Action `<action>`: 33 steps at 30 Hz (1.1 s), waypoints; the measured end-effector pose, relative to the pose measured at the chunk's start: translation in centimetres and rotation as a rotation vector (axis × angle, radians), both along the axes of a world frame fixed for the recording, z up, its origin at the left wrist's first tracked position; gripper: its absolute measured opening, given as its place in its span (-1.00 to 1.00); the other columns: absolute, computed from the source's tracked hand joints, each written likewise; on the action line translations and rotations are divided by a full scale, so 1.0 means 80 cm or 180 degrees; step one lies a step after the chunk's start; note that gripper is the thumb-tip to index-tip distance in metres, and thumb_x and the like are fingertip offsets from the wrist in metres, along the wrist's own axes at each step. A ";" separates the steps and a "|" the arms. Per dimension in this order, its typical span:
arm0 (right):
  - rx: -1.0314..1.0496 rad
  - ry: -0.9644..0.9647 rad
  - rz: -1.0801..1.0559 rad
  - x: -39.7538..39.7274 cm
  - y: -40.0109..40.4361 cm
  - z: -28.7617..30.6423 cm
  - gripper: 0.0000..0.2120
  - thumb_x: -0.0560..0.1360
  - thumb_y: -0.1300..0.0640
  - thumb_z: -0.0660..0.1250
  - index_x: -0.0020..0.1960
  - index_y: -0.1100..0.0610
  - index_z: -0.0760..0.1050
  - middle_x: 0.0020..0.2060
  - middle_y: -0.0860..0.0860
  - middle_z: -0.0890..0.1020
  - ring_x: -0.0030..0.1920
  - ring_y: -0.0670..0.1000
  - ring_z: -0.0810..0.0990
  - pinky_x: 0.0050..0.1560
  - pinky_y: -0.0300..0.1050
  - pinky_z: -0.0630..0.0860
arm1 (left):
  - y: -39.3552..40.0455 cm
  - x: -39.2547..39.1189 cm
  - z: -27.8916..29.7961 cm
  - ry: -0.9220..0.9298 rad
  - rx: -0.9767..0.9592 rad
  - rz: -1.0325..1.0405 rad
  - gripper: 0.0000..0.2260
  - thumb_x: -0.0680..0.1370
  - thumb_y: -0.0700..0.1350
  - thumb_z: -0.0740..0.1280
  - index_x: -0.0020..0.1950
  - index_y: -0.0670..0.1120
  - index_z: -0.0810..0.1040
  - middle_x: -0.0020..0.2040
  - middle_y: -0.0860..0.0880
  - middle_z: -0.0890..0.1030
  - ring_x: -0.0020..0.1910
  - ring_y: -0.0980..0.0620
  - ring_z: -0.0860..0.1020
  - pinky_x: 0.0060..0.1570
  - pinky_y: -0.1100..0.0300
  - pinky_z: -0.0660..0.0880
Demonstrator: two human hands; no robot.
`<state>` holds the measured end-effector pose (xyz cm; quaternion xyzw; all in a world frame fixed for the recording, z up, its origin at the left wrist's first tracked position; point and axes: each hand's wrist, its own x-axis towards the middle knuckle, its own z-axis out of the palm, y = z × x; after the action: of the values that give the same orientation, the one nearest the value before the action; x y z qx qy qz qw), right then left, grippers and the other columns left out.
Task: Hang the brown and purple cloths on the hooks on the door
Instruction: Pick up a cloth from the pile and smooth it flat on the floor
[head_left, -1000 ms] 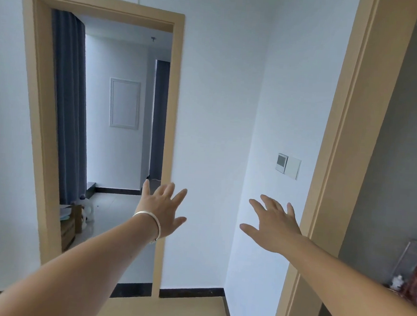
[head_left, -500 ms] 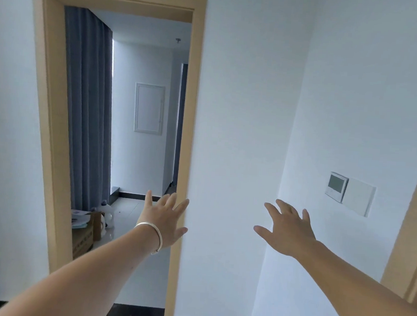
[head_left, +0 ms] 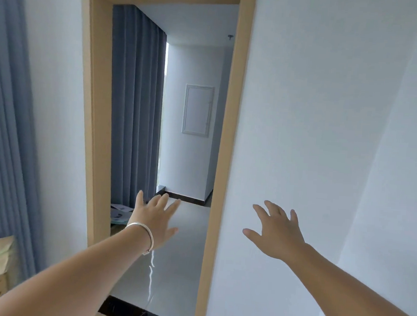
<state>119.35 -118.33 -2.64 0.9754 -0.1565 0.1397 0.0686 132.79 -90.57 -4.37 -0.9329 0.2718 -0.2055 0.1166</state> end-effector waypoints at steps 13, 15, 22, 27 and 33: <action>-0.0196 0.0030 0.1209 0.364 0.145 0.003 -0.30 0.49 -0.37 0.07 0.53 -0.10 0.02 0.55 0.03 0.04 0.53 0.05 0.02 0.47 0.27 -0.10 | 0.181 0.233 -0.033 0.0033 -0.0457 0.1198 -0.34 0.53 0.36 -0.03 0.54 0.14 -0.12 0.56 -0.04 0.07 0.53 -0.10 0.08 0.40 -0.35 -0.11; -0.0195 0.0073 0.1442 0.414 0.186 -0.003 -0.29 0.49 -0.39 0.05 0.53 -0.11 0.01 0.55 0.02 0.04 0.53 0.06 0.03 0.46 0.29 -0.09 | 0.229 0.253 -0.038 0.0067 -0.0456 0.1480 -0.34 0.54 0.35 -0.04 0.55 0.13 -0.16 0.57 -0.05 0.03 0.54 -0.09 0.05 0.41 -0.34 -0.13; -0.0241 0.0249 0.2261 0.522 0.345 -0.041 -0.25 0.49 -0.42 0.00 0.56 -0.08 -0.04 0.57 0.03 0.00 0.55 0.06 -0.05 0.46 0.30 -0.11 | 0.374 0.260 -0.066 0.0175 -0.0590 0.2183 -0.34 0.55 0.33 -0.01 0.55 0.12 -0.17 0.57 -0.03 0.00 0.54 -0.03 0.00 0.43 -0.30 -0.13; -0.0217 0.0425 0.2951 0.555 0.472 -0.063 -0.25 0.49 -0.41 0.03 0.56 -0.09 -0.05 0.56 0.04 0.01 0.55 0.06 -0.04 0.47 0.30 -0.15 | 0.475 0.224 -0.094 0.0270 -0.0613 0.2885 -0.34 0.54 0.34 -0.01 0.55 0.14 -0.14 0.58 -0.03 0.02 0.54 -0.03 0.05 0.42 -0.32 -0.11; -0.0261 0.0601 0.3780 0.570 0.622 -0.113 -0.27 0.50 -0.39 0.06 0.55 -0.10 -0.03 0.56 0.03 0.02 0.55 0.05 -0.05 0.48 0.29 -0.15 | 0.568 0.163 -0.146 0.0480 -0.0679 0.3744 -0.33 0.53 0.35 0.01 0.55 0.15 -0.13 0.58 -0.03 0.03 0.53 -0.02 0.05 0.42 -0.29 -0.07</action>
<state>164.91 -68.61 -11.70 0.9007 0.4273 0.0728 0.0300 145.82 -45.15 -16.07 -0.9453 -0.3046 -0.0659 0.0968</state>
